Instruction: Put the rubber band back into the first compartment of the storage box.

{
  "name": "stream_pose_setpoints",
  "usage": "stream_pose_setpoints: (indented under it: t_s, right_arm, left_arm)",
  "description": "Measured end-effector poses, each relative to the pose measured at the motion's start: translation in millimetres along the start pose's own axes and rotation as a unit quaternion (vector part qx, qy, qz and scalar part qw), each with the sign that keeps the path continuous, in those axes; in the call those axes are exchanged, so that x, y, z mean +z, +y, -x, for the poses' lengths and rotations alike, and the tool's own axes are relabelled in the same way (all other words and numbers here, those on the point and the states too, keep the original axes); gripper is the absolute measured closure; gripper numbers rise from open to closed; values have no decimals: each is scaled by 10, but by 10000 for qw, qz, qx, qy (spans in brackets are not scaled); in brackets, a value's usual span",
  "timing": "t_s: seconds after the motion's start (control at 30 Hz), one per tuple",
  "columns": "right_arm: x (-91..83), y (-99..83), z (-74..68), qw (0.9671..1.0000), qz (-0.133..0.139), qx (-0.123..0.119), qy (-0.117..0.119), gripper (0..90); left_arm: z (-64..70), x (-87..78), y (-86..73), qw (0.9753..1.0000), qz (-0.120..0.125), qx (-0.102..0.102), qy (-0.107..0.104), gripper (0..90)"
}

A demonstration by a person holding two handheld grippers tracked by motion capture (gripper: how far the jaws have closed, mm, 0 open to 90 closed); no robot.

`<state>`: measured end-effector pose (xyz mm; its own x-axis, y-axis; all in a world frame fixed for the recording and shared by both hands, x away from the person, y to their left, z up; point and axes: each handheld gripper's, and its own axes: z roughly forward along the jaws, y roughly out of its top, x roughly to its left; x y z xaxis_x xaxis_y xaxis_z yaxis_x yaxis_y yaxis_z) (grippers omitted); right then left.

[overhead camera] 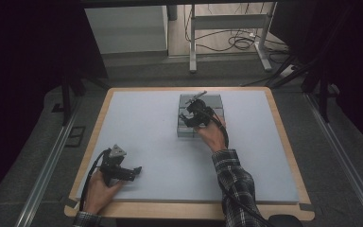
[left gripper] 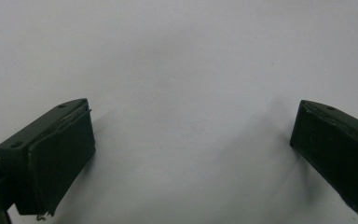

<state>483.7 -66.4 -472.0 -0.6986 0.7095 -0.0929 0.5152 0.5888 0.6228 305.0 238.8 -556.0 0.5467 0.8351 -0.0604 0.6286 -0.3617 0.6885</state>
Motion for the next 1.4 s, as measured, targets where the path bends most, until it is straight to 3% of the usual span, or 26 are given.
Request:
stream_pose_setpoints:
  t_s: [0.63,1.4]
  right_arm:
    - [-122,-36,-69,9998,5,-33,171,293]
    - [-258,-148,-211,9994,-109,-174,270,233]
  left_arm:
    - [0,0,0,10000,-1,1,-1,0]
    - [0,0,0,10000,-1,1,-1,0]
